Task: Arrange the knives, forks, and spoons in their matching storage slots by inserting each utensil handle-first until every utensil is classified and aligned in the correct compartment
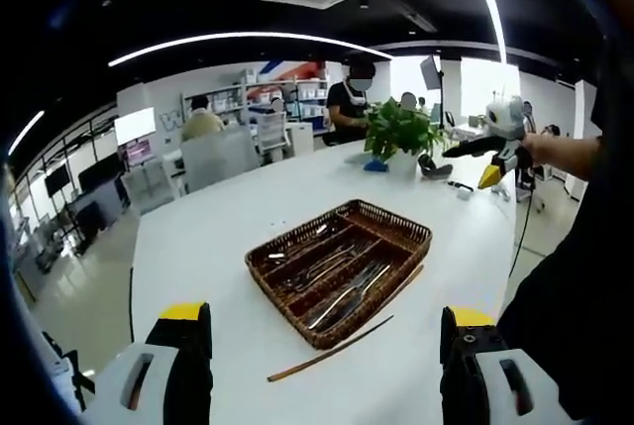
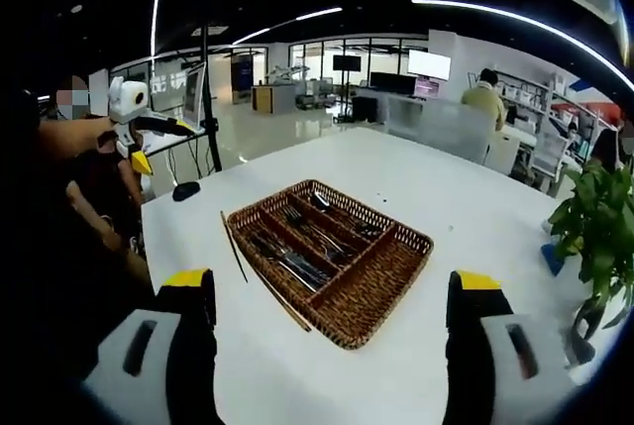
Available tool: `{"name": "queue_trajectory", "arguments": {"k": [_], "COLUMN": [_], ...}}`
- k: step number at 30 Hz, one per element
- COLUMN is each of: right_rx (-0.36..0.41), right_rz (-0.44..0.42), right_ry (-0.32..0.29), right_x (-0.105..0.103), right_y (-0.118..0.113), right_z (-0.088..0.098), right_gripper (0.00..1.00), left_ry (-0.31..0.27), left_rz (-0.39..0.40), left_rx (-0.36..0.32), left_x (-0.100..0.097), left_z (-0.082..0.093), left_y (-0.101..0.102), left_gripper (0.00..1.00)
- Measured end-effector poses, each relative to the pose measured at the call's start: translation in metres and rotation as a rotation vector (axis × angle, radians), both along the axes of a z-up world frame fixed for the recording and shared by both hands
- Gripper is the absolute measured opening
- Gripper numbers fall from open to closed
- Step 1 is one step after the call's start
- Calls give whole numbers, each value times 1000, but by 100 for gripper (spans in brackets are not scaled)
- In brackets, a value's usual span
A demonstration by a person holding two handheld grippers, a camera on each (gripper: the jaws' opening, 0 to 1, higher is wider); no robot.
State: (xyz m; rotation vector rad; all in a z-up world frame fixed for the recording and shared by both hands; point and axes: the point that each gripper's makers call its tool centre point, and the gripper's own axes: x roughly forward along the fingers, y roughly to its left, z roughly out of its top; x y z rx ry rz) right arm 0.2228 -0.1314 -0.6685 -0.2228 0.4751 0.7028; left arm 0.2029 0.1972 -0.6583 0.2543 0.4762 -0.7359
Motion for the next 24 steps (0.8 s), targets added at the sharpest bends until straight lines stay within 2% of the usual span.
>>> {"name": "queue_trajectory", "arguments": {"k": [5,10,13,17,22,24], "right_rx": [-1,0,-6,6,-15,-4], "right_rz": [41,73,104,113,143,148], "right_ry": [58,111,122,159,166,180], "right_x": [-6,-14,-19,-21,-22,-22], "right_y": [9,18,24,29,33,36], "right_z": [-42,-70,-81,-91,-105,-111], "right_gripper": [92,87,79,74,60,58], "left_ry": [4,10,13,18,28,30], "left_rz": [2,9,10,13,24,27], "left_rx": [-1,1,2,1,8,9], "left_x": [-1,-6,-10,-15,-20,-21], "left_z": [-1,-2,-3,-4,-6,-7], "left_y": [-1,1,0,0,4,6], "left_gripper": [100,100,100,100,100,100]}}
